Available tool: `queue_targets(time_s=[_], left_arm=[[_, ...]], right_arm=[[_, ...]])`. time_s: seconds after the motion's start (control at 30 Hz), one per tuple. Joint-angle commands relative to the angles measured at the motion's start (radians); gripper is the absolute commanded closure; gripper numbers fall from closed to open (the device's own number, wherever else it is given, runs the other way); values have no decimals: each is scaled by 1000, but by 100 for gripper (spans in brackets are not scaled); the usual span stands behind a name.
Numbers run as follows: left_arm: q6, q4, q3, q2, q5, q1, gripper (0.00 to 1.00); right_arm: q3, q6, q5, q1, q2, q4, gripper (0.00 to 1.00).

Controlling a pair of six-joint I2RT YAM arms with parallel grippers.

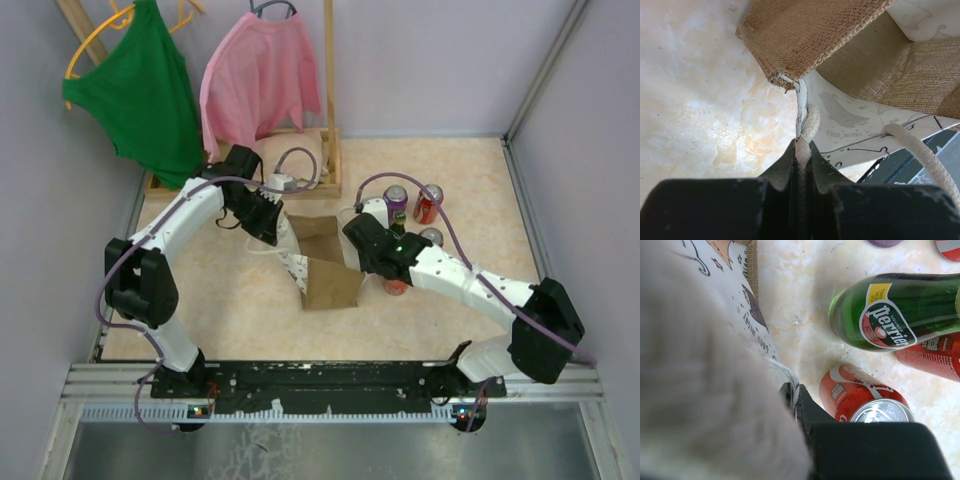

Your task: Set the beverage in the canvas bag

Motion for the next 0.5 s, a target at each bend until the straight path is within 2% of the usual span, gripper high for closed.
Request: queue_targets(time_s=[0.0,0.13,0.3,0.37,0.4,0.43,0.47], left_arm=[[10,29,-7,-14,-12,5,98],[-4,22,-12,-20,9,-5,95],[-27,31,-48,-41,38,-22,85],[-36,33,-63,-48,49,-28,72],[-40,35,-69,-51,52,-31,63],[-47,40,-74,-52,52,-34,51],[-53,47,-79,-54,52,-35,44]], right_arm=[[-7,7,2,1,-36,-91,99],[-25,31,-11,2,-54,-105,100],[-47,39,-10,2,-92,-122,97],[-55,40,-11,2,-108,-124,91],[-62,40,-13,2,-118,-117,84],[-68,35,-17,3,-127,-106,74],[-71,29,-20,2,-139,-94,64]])
